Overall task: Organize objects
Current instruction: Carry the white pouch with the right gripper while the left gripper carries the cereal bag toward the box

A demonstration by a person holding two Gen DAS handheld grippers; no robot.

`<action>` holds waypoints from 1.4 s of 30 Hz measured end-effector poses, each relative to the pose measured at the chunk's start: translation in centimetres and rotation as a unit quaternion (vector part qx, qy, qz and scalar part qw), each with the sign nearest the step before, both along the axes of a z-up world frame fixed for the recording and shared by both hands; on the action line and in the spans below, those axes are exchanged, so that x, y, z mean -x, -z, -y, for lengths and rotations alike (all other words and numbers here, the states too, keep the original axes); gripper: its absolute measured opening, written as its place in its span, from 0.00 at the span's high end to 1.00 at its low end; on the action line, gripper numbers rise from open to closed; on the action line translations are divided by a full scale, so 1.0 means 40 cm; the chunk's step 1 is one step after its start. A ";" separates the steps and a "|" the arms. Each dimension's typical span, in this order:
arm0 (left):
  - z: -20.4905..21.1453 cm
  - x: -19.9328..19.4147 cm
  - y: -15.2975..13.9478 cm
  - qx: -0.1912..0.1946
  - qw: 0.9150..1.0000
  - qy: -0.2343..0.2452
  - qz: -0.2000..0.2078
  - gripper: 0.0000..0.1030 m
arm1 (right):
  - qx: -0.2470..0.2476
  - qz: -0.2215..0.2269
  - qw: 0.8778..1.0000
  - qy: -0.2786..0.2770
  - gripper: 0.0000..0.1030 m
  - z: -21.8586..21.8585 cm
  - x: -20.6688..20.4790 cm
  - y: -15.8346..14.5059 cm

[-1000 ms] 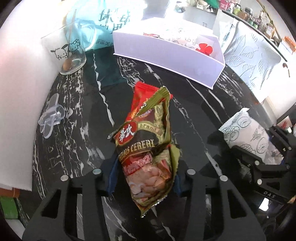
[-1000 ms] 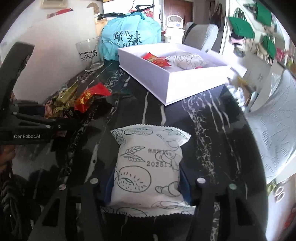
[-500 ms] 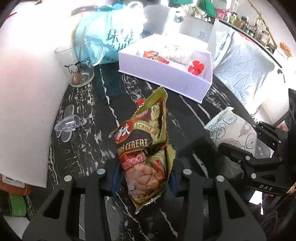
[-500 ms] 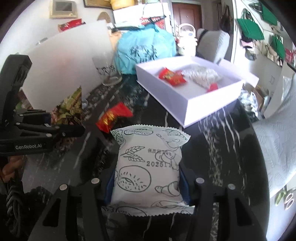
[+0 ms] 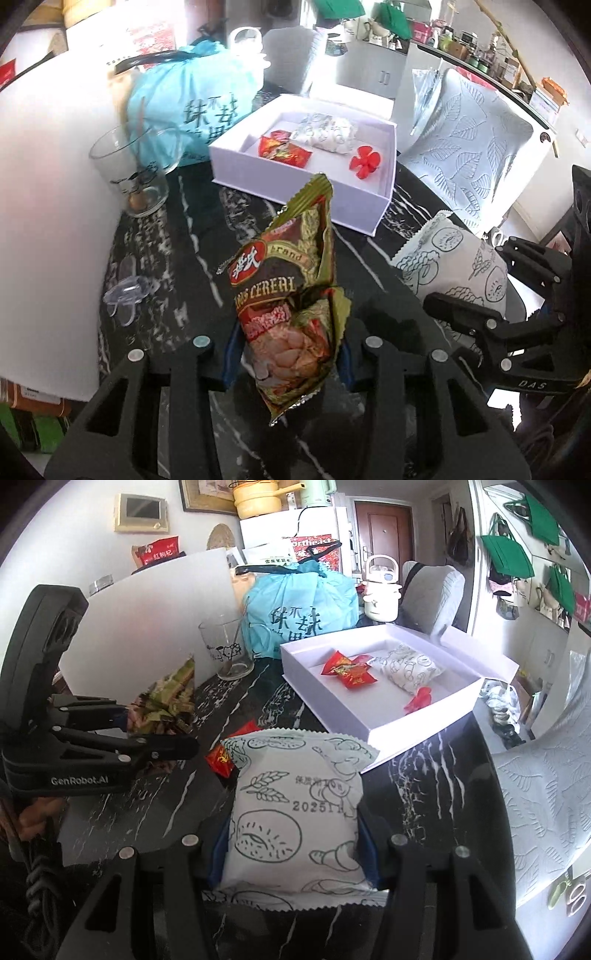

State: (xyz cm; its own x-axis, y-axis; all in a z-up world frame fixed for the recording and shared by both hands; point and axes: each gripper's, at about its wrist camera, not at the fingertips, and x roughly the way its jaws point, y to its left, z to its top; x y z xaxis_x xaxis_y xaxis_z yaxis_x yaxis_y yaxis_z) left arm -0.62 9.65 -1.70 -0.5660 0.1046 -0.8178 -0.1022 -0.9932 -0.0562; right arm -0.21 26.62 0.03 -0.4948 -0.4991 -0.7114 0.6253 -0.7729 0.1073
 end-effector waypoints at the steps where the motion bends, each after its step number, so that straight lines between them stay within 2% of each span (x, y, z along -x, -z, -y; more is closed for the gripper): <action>1: -0.007 0.005 0.001 0.001 1.000 0.003 0.000 0.62 | -0.002 -0.001 1.000 0.003 0.44 -0.005 0.001 -0.001; 14: -0.101 0.086 -0.004 -0.001 0.998 0.061 0.008 0.62 | -0.006 0.004 0.999 0.044 0.44 -0.090 0.034 -0.014; 26: -0.156 0.172 -0.031 0.007 0.995 0.100 0.002 0.62 | 0.003 -0.002 0.999 0.038 0.44 -0.104 0.120 -0.057; 36: -0.134 0.266 -0.041 0.000 0.995 0.099 0.005 0.62 | 0.011 -0.012 0.999 0.043 0.44 -0.078 0.212 -0.087; 42: -0.117 0.314 -0.051 0.009 0.996 0.092 -0.002 0.62 | 0.012 -0.014 0.999 0.049 0.44 -0.064 0.270 -0.094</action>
State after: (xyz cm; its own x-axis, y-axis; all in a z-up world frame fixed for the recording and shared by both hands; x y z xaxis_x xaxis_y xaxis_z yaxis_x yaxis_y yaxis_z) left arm -13.19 14.35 0.35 -0.5422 0.1924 -0.8179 -0.2834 -0.9583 -0.0375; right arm -11.02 29.20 3.77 -0.5612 -0.4642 -0.6853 0.5493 -0.8282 0.1111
